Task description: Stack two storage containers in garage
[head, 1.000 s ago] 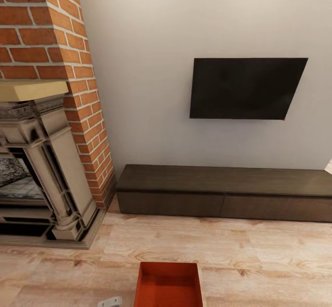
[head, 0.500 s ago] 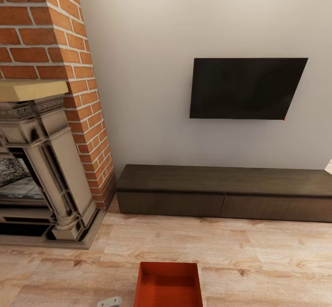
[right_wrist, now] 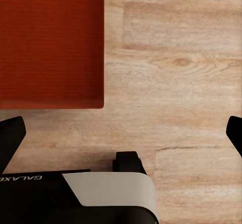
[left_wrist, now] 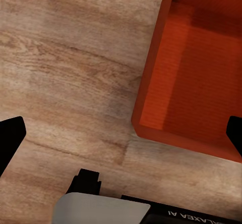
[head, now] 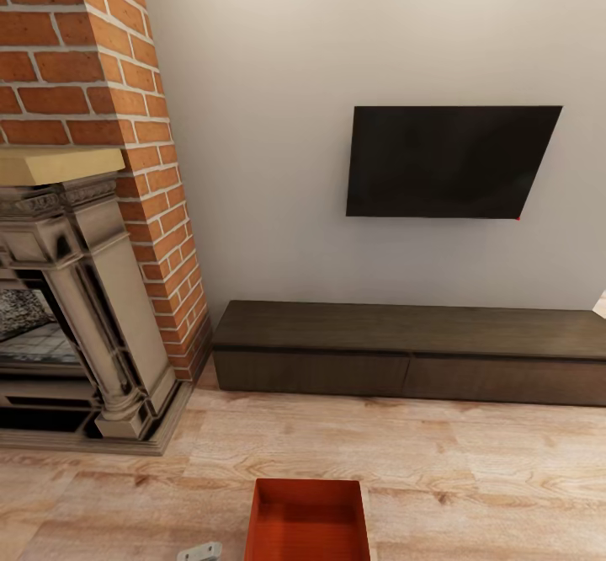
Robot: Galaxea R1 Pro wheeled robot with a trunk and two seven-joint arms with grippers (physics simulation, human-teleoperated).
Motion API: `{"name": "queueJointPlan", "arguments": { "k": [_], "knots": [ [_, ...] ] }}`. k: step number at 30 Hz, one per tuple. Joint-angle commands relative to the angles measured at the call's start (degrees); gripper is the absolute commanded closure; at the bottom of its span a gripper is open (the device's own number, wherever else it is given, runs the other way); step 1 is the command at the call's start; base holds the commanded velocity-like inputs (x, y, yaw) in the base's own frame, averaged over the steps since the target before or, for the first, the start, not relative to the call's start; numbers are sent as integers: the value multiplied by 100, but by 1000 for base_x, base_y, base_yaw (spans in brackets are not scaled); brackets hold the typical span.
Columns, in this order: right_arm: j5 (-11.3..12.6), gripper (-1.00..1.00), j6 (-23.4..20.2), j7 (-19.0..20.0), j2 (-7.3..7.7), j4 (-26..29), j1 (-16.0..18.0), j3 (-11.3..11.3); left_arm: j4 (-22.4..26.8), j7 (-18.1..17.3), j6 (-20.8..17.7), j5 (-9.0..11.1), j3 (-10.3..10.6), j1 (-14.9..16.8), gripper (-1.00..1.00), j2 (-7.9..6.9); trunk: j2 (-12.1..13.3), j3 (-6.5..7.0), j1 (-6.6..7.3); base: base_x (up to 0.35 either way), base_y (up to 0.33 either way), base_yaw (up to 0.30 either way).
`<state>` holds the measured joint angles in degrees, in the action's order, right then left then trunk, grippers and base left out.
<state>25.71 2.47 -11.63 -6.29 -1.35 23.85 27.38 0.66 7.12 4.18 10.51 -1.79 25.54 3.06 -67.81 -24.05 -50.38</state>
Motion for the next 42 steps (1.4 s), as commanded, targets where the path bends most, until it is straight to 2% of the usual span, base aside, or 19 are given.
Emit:
{"name": "queueJointPlan", "arguments": {
  "k": [1, 4, 7, 15, 25, 42],
  "knots": [
    [57, -100, 24, -6, -4, -14, 6, 48, -5, 8, 22, 30, -14, 4, -100, 2, -4, -6, 0, 0, 0, 0],
    [57, -100, 16, -7, -4, -14, 6, 48, -5, 8, 22, 30, -14, 4, -100, 2, -4, -6, 0, 0, 0, 0],
    [65, -100, -11, -45, -27, -93, 28, 56, -66, 28, -8, 47, -6, -65, -100, -76, -4, -6, 0, 0, 0, 0],
    [63, -100, 7, -21, 64, 92, 7, 50, 161, -45, 7, 55, -14, -75, -100, -194, -4, -6, 0, 0, 0, 0],
    [60, -100, 16, -30, 67, 108, 6, 56, 469, -44, 1, 56, -14, -75, -100, -194, -4, -25, 0, 0, 0, 0],
    [57, -100, 84, -63, 83, 109, 6, 42, 475, 34, -28, 33, -9, -75, -100, -168, -4, -179, 0, 0, 0, 0]
  ]
}}
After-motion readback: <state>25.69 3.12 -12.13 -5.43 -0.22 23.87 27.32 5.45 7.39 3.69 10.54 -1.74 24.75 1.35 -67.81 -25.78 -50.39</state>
